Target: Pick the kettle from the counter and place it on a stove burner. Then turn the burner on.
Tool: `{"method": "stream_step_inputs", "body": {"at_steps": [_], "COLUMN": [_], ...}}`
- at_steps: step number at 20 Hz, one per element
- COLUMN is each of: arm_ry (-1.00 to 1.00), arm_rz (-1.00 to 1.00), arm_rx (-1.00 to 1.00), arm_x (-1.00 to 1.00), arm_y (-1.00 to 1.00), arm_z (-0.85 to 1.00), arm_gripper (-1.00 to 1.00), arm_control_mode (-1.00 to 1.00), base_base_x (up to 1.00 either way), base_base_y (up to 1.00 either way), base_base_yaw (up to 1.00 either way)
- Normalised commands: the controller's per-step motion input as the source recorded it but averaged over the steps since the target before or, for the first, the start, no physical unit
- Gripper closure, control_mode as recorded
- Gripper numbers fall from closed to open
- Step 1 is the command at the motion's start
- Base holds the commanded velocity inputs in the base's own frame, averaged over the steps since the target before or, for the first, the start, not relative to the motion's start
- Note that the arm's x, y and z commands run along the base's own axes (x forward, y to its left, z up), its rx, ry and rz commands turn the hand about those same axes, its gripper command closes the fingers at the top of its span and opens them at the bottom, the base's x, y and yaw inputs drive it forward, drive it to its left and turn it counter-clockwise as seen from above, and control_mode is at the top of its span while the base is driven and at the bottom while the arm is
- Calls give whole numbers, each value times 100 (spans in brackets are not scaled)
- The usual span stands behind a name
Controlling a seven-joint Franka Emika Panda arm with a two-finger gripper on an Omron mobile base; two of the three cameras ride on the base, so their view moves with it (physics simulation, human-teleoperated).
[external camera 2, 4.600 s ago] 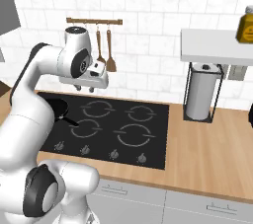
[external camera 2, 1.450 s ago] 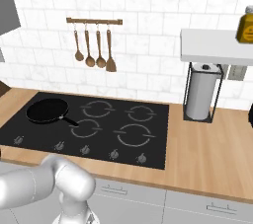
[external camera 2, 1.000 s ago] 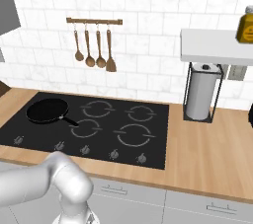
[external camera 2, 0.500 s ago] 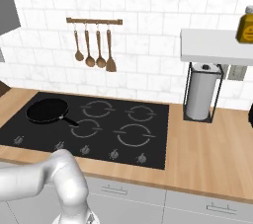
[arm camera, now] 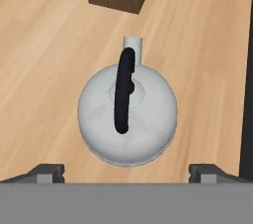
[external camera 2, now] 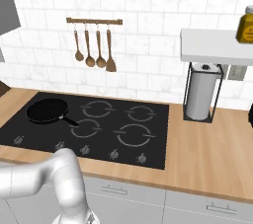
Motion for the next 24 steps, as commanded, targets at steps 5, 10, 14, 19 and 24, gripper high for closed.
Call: {"method": "stream_step_inputs", "body": {"at_steps": [5, 10, 14, 19, 24], "arm_ry": [0, -1, -1, 0, -1], "arm_rz": [0, 0, 0, 0, 0], "arm_rx": [-8, -3, -3, -2, -1], "arm_x": [10, 33, 42, 41, 5], "arm_y": [2, 7, 0, 1, -8], "arm_z": [-22, -16, -28, -21, -13], "arm_gripper": [-100, -100, -100, 100, 100], "arm_control_mode": [-100, -100, -100, -100, -100], "base_base_x": [0, 0, 0, 0, 0], "base_base_y": [0, 0, 0, 0, 0], "base_base_yaw": [0, 0, 0, 0, 0]}}
